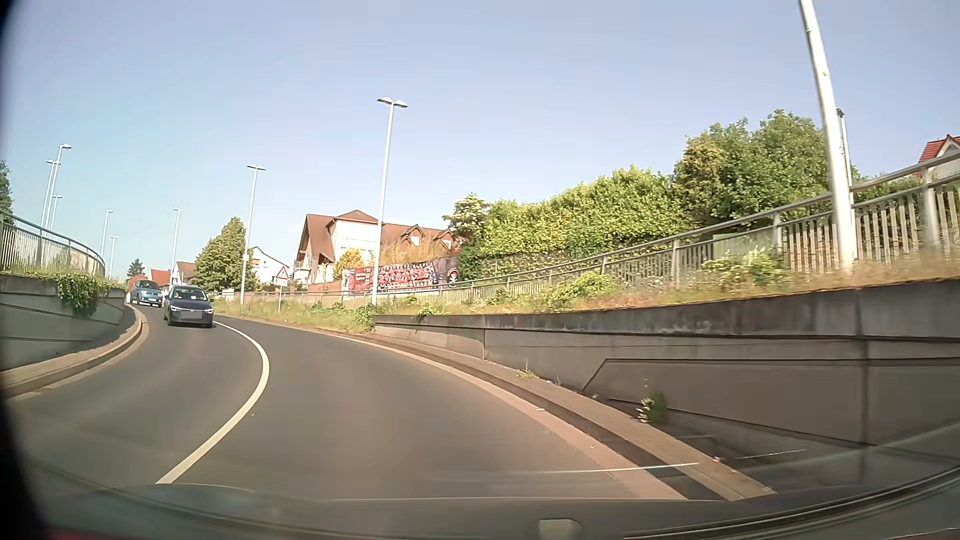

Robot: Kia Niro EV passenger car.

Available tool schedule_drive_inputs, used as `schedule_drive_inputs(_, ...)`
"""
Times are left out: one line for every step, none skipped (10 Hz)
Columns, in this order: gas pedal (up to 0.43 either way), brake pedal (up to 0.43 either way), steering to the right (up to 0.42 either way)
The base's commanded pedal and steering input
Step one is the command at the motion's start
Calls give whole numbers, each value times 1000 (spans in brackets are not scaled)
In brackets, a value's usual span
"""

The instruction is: Follow the waypoints while adhering to traffic rules and regulations

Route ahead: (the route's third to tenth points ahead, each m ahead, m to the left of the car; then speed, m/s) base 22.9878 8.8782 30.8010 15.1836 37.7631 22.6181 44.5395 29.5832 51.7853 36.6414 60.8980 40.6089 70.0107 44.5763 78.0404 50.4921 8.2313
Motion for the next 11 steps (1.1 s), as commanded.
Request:
schedule_drive_inputs(118,12,-134)
schedule_drive_inputs(118,12,-137)
schedule_drive_inputs(118,12,-140)
schedule_drive_inputs(118,12,-141)
schedule_drive_inputs(118,12,-141)
schedule_drive_inputs(118,12,-141)
schedule_drive_inputs(118,12,-141)
schedule_drive_inputs(118,12,-141)
schedule_drive_inputs(118,12,-137)
schedule_drive_inputs(130,12,-133)
schedule_drive_inputs(130,12,-129)
